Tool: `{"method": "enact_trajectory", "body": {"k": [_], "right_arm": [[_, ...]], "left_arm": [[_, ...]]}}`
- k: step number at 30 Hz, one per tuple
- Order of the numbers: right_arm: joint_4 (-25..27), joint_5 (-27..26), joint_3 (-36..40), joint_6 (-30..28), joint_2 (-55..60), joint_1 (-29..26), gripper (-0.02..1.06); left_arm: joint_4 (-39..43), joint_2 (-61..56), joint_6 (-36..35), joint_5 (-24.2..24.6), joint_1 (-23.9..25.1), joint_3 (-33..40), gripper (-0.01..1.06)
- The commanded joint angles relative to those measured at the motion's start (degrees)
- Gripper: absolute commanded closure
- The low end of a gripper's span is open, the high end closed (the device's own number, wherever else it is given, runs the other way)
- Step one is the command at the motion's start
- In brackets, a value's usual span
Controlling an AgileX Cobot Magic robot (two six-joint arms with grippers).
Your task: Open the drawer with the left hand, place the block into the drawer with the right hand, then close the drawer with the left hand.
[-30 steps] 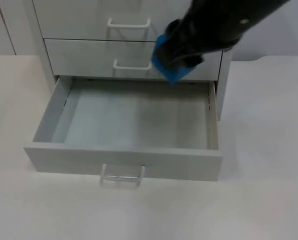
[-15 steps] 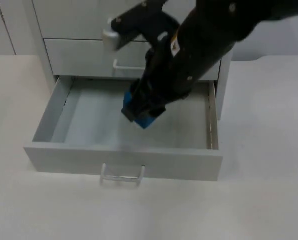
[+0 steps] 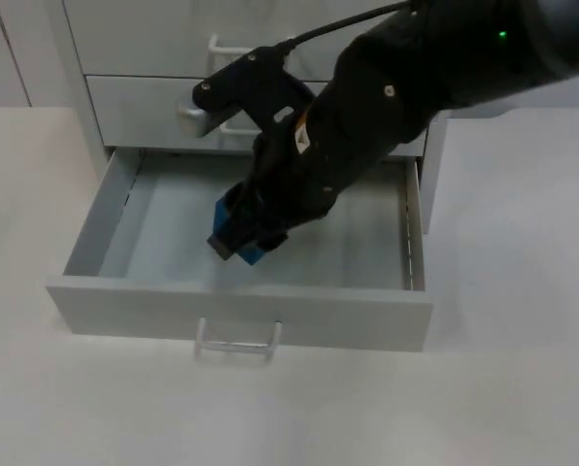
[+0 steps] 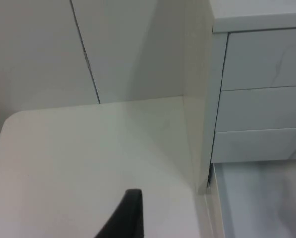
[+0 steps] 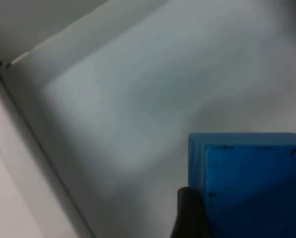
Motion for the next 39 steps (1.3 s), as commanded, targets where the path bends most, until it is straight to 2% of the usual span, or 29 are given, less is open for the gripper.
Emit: {"method": "enact_trajectory", "body": {"k": [1,7,16,17,20,21,24,25,32,36,39], "right_arm": [[0.02,-0.65,-1.69,0.34,0.84,0.28,1.05],[0.02,-1.62,-2.12,0.34,2.25,0.13,1.05],[-0.11,-0.18,-2.12,0.85,2.9,0.15,1.04],[-0.11,-0.46,-2.12,0.85,2.9,0.15,1.0],[-0.11,-0.96,-2.12,0.85,2.9,0.15,0.74],[-0.11,-0.96,-2.12,0.85,2.9,0.15,0.74],[-0.11,-2.24,-2.12,0.85,2.9,0.15,0.11],[-0.22,-2.69,-2.12,0.67,2.9,0.15,-0.01],[-0.21,-3.69,-2.12,0.66,2.9,0.15,0.0],[-0.21,-2.11,-2.12,0.66,2.76,0.15,0.0],[-0.21,1.14,-2.12,0.66,1.14,0.3,0.0]], "left_arm": [[0.32,-0.26,-0.41,0.03,0.08,-0.26,0.0],[0.32,-0.26,-0.41,0.75,0.08,-0.26,0.0],[0.47,-0.26,-0.41,0.87,0.08,-0.26,0.0],[0.46,-0.26,-0.41,0.99,0.08,-0.26,0.0],[0.46,-0.26,-0.41,1.5,0.08,-0.26,0.0],[0.46,-0.26,-0.41,1.5,0.08,-0.26,0.0],[0.46,-0.26,-0.41,1.5,0.08,-0.26,0.0],[0.46,-0.26,-0.41,1.5,0.08,-0.26,0.0],[0.74,-0.26,-0.41,1.48,0.08,-0.26,0.0],[0.74,-0.26,-0.41,1.48,0.08,-0.26,0.0],[1.25,-0.26,-0.41,1.62,0.08,-0.26,0.0]]}}
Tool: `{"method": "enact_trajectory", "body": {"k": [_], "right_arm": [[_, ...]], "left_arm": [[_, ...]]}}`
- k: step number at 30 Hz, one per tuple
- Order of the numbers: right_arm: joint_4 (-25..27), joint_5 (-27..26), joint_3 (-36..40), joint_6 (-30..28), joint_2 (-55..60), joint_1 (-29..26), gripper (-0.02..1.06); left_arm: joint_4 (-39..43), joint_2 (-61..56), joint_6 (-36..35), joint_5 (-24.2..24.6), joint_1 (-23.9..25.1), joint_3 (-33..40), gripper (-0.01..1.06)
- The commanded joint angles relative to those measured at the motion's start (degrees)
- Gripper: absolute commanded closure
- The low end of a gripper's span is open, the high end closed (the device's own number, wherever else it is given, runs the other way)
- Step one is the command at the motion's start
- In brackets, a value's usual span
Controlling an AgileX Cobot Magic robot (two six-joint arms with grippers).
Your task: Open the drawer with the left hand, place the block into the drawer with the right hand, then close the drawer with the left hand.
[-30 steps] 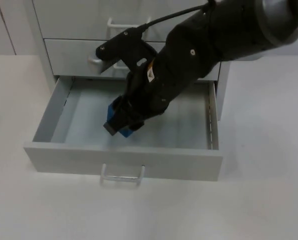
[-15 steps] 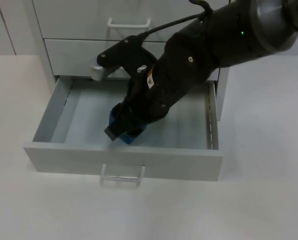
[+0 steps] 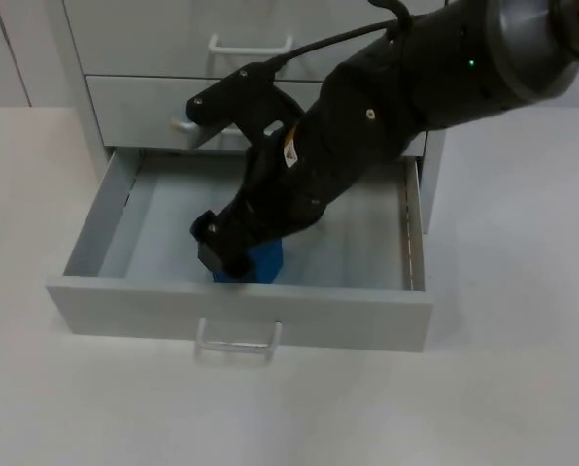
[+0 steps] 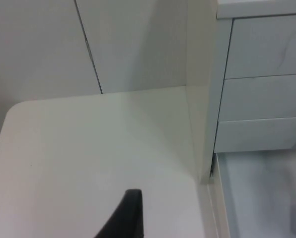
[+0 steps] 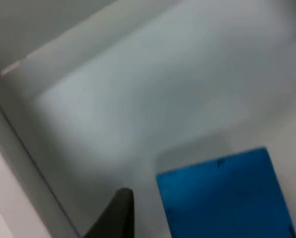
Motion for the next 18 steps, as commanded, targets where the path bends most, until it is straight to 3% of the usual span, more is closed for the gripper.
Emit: {"method": "enact_trajectory", "body": {"k": [1,7,11,18], "right_arm": [[-0.21,1.73,-0.4,-0.19,-1.69,0.3,0.0],[0.63,7.2,-0.43,0.04,-7.86,0.42,0.0],[5.68,10.36,-0.43,0.15,-14.62,0.91,0.0],[7.61,11.67,2.64,1.14,-24.44,1.69,0.0]], "left_arm": [[0.78,-0.26,-0.36,-0.03,0.08,-0.26,0.0],[1.69,-0.26,-0.36,-0.03,0.08,-0.26,0.0],[1.69,-0.26,-0.36,-0.03,0.08,-0.26,0.0],[2.55,-0.26,-0.36,0.43,0.08,-0.26,0.0]]}}
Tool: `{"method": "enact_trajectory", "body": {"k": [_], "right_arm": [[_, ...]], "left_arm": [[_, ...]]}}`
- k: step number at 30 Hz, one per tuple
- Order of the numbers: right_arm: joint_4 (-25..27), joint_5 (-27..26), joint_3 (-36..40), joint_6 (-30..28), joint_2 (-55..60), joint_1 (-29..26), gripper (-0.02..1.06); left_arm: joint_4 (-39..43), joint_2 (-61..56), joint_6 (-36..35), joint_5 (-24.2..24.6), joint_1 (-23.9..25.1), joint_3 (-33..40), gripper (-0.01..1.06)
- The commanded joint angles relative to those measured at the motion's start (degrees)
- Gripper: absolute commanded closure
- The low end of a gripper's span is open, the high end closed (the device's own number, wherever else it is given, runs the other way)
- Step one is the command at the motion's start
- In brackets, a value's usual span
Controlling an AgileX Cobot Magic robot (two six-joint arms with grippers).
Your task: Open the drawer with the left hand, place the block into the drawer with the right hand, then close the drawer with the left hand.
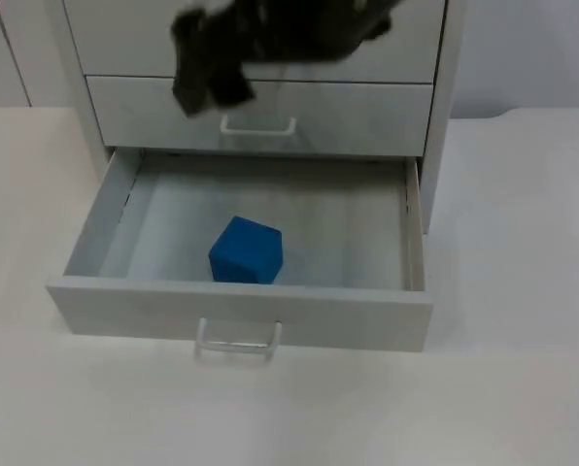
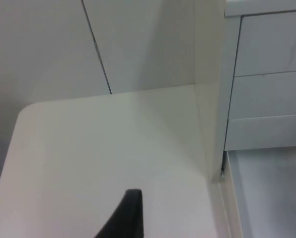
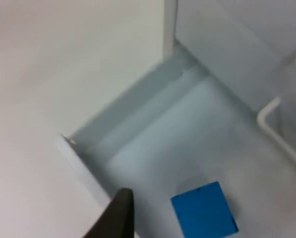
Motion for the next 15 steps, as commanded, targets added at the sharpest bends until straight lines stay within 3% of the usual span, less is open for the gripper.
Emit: {"method": "enact_trajectory", "body": {"k": [1,6,15], "right_arm": [[0.31,0.85,1.47,0.72,-4.16,0.29,0.0],[-1.02,0.59,4.99,1.62,-12.62,0.29,0.0],[-16.69,4.93,5.38,13.54,-24.59,-2.57,0.0]], "left_arm": [[0.42,-0.26,-0.36,0.17,0.08,-0.26,0.0],[0.42,-0.26,-0.36,0.17,0.08,-0.26,0.0],[0.42,-0.26,-0.36,-0.1,0.08,-0.26,0.0]]}}
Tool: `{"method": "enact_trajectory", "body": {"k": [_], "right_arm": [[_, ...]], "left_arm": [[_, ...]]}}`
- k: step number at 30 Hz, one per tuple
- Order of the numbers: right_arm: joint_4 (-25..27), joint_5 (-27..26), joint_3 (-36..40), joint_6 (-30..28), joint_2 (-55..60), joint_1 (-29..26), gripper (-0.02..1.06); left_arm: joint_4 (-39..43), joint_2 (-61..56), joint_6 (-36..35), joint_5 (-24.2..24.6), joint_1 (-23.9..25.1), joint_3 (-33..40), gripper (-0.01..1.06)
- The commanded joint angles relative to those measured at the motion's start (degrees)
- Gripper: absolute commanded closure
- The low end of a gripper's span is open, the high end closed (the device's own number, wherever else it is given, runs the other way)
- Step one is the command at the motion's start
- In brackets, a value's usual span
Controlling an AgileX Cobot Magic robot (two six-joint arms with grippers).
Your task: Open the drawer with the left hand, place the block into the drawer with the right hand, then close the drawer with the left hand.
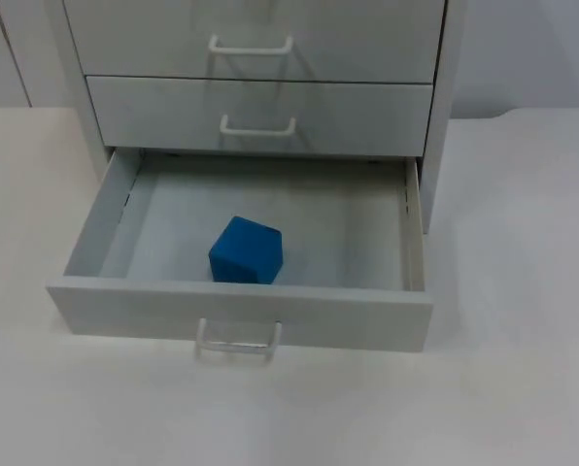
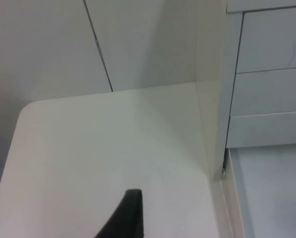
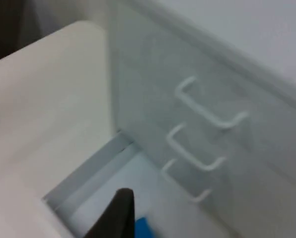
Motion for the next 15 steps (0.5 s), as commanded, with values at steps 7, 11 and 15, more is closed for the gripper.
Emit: {"method": "enact_trajectory", "body": {"k": [7,11,15], "right_arm": [[-2.9,1.86,0.25,2.88,-8.61,-12.96,0.0],[-4.25,4.96,0.25,0.64,-12.13,-20.25,0.0],[-1.77,9.43,0.25,-5.98,-16.29,-32.14,0.0]], "left_arm": [[0.2,-0.26,-0.36,-0.45,0.08,-0.26,0.0],[0.2,-0.26,-0.36,-0.45,0.08,-0.26,0.0],[0.2,-0.26,-0.36,-0.87,0.08,-0.26,0.0]]}}
